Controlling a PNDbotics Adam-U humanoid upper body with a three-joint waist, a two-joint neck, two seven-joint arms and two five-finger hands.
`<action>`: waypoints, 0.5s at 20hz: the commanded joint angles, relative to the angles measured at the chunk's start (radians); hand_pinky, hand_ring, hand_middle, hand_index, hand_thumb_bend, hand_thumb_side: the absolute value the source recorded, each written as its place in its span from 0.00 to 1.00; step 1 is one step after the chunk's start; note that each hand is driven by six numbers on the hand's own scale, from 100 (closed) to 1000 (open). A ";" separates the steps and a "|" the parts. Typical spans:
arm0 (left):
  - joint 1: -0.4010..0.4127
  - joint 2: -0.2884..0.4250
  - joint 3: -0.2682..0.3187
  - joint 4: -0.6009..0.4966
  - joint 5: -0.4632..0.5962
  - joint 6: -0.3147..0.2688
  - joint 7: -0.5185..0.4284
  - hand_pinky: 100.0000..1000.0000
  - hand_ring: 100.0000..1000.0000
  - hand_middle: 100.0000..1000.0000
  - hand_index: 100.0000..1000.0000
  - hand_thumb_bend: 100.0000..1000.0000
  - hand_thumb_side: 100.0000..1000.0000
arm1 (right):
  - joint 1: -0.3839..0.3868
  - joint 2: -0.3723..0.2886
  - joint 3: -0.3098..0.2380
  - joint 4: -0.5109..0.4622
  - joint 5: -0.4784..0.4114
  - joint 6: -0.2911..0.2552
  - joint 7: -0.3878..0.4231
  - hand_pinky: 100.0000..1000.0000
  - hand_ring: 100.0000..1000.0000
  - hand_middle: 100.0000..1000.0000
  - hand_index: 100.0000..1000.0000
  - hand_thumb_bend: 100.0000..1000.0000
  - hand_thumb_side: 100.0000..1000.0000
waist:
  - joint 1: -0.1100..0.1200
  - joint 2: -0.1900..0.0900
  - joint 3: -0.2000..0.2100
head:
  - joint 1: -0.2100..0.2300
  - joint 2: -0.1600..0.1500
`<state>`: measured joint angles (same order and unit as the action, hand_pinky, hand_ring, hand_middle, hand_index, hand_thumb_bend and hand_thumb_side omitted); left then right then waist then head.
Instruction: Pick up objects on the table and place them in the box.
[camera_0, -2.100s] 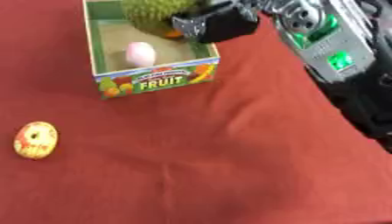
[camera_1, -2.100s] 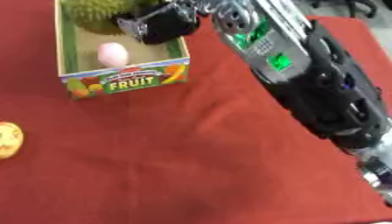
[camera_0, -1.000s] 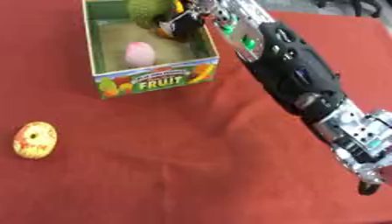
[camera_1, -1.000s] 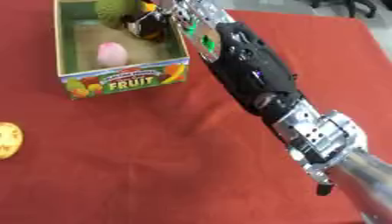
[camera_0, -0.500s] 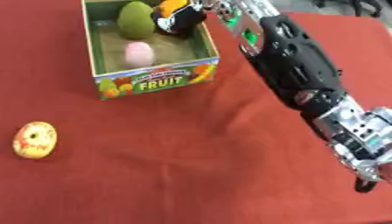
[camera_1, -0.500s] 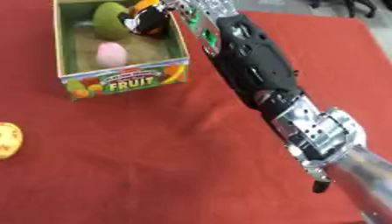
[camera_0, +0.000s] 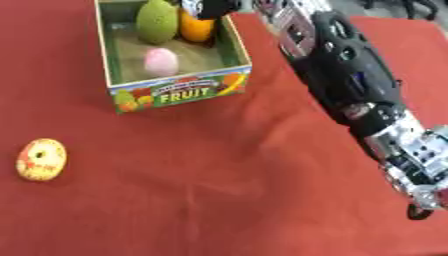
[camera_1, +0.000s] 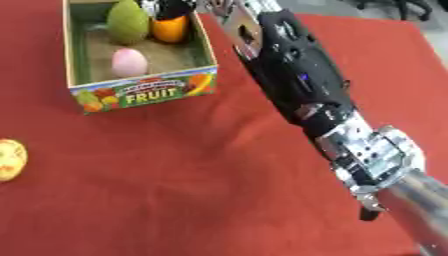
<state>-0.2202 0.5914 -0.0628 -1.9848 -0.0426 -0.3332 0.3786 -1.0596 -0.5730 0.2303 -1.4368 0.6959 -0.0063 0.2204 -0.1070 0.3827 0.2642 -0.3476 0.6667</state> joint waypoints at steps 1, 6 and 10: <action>-0.007 0.049 0.019 -0.015 -0.009 -0.002 0.011 0.76 0.88 0.79 0.85 0.00 0.80 | 0.047 -0.113 -0.048 -0.196 -0.182 0.092 -0.087 0.85 0.80 0.67 0.87 0.00 0.33 | 0.006 -0.037 -0.004 | 0.013 -0.003; -0.011 0.095 0.029 -0.015 -0.042 0.013 0.030 0.76 0.87 0.79 0.85 0.00 0.77 | 0.245 -0.238 -0.131 -0.463 -0.568 0.146 -0.291 0.85 0.77 0.64 0.84 0.00 0.53 | 0.011 -0.036 -0.014 | 0.041 -0.009; -0.015 0.142 0.030 -0.015 -0.098 0.033 0.042 0.76 0.87 0.78 0.86 0.01 0.75 | 0.379 -0.279 -0.206 -0.557 -0.709 0.077 -0.394 0.85 0.77 0.64 0.83 0.00 0.54 | 0.020 -0.031 -0.022 | 0.064 -0.011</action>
<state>-0.2223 0.6889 -0.0472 -1.9848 -0.1225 -0.3070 0.4146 -0.6742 -0.8076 0.0598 -1.9528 0.0347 0.0878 -0.1415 -0.1063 0.3827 0.2433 -0.2917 0.6659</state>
